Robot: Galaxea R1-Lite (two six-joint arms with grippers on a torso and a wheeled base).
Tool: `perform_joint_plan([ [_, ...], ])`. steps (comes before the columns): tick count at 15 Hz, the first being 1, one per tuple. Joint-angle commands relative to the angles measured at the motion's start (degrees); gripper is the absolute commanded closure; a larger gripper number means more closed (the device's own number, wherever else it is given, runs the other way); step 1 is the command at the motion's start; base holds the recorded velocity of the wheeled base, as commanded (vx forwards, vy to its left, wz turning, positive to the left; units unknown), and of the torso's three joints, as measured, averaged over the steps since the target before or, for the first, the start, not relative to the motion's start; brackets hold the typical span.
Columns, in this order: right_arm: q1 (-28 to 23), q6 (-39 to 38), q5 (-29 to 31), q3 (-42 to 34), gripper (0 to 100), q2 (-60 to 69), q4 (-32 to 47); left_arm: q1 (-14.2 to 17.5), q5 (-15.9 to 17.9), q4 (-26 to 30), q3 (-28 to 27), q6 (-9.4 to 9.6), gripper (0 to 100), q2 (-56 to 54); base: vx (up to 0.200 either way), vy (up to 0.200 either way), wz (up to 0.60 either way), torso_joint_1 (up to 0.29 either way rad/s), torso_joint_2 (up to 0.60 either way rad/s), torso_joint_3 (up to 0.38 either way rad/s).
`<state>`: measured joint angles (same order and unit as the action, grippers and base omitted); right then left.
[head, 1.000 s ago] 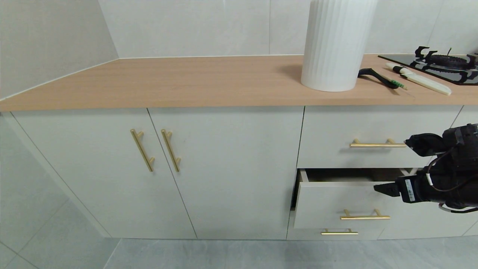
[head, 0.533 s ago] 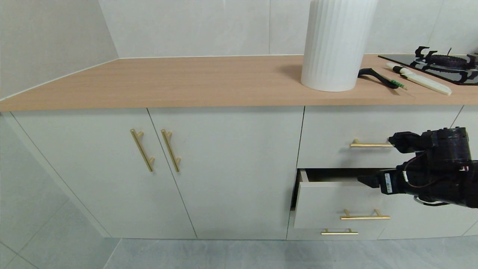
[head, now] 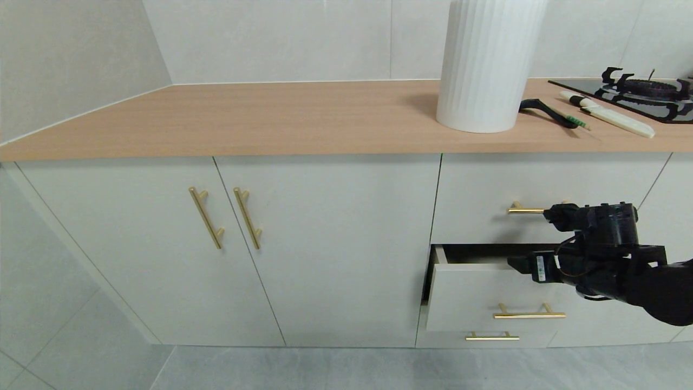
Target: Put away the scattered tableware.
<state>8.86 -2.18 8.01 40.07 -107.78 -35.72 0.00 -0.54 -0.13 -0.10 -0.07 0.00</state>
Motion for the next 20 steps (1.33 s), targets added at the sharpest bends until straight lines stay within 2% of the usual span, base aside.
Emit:
perform_joint_plan([
  [1,0.0,0.0,0.0,0.0,0,-2.6,-1.5,0.0,0.0,0.0,0.0,-0.01,0,0.1,0.0,0.0,0.0,0.0,0.0,0.0],
  [5,-0.1,0.0,1.8,-0.3,0,-4.6,-3.7,0.0,-0.1,0.0,0.0,-0.01,0,0.1,0.0,0.0,0.0,0.0,0.0,0.0],
  [10,-0.1,0.2,1.7,-2.1,0,0.7,-2.2,0.0,-0.1,0.0,0.0,-0.01,0,0.1,0.0,0.0,0.0,0.0,0.0,0.0],
  [14,-0.1,0.4,1.3,-0.8,0,4.8,10.8,0.0,0.0,0.0,0.0,-0.01,0,0.1,0.0,0.0,0.0,0.0,0.0,0.0],
  [20,-0.1,0.5,1.3,1.0,0,9.3,22.6,0.0,0.0,0.0,0.0,-0.01,0,0.1,0.0,0.0,0.0,0.0,0.0,0.0],
])
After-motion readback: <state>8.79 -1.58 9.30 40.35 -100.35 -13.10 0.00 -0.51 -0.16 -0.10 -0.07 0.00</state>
